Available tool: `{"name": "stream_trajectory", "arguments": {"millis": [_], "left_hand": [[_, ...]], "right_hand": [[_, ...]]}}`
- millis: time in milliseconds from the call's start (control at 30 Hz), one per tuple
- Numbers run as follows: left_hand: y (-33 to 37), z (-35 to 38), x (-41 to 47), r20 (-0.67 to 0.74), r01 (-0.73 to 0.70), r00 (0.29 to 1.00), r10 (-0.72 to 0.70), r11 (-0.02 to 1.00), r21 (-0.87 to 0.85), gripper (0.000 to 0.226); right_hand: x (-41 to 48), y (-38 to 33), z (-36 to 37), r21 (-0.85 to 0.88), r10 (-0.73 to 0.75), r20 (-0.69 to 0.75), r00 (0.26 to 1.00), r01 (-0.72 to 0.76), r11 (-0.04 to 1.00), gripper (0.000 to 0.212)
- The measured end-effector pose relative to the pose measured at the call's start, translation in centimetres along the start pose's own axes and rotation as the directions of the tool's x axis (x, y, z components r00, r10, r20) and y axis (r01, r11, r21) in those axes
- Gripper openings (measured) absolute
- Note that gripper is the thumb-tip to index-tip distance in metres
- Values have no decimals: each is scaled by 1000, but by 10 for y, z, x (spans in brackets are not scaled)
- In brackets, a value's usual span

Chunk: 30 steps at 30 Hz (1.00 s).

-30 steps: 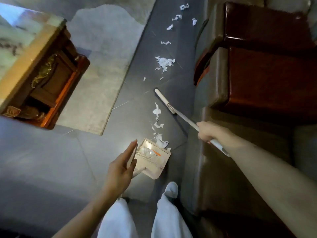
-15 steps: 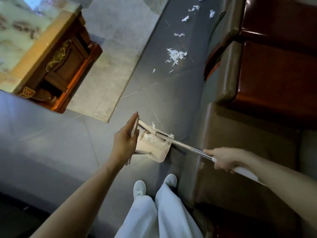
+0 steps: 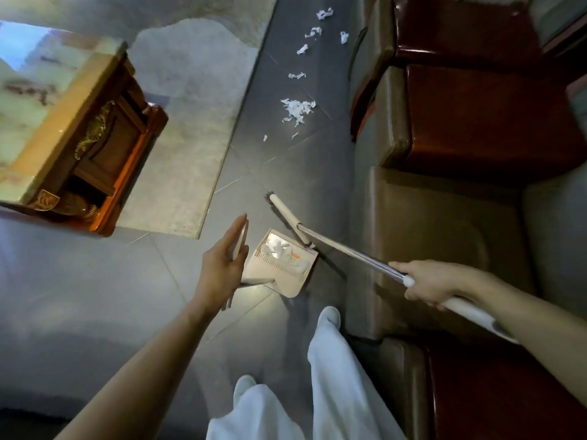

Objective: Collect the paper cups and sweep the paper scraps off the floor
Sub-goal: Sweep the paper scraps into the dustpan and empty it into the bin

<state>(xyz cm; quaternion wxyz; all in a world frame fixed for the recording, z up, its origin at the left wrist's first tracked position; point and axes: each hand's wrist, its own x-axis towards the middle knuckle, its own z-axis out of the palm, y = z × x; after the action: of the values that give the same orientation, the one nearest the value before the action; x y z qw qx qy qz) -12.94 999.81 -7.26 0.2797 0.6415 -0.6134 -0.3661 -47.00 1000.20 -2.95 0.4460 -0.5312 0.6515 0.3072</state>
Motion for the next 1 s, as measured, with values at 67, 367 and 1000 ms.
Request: {"name": "stream_trajectory", "arguments": {"millis": [67, 367, 1000], "left_hand": [[-12, -15, -18, 15, -20, 1000, 20, 1000, 8, 56], [-76, -85, -94, 91, -84, 993, 80, 996, 38, 60], [-105, -107, -42, 34, 3, 999, -2, 1000, -26, 58]], "right_hand": [[-7, -13, 26, 58, 21, -40, 999, -18, 998, 76], [-15, -89, 130, -2, 136, -130, 982, -137, 991, 54], [-51, -155, 147, 331, -33, 93, 995, 0, 944, 71]]}}
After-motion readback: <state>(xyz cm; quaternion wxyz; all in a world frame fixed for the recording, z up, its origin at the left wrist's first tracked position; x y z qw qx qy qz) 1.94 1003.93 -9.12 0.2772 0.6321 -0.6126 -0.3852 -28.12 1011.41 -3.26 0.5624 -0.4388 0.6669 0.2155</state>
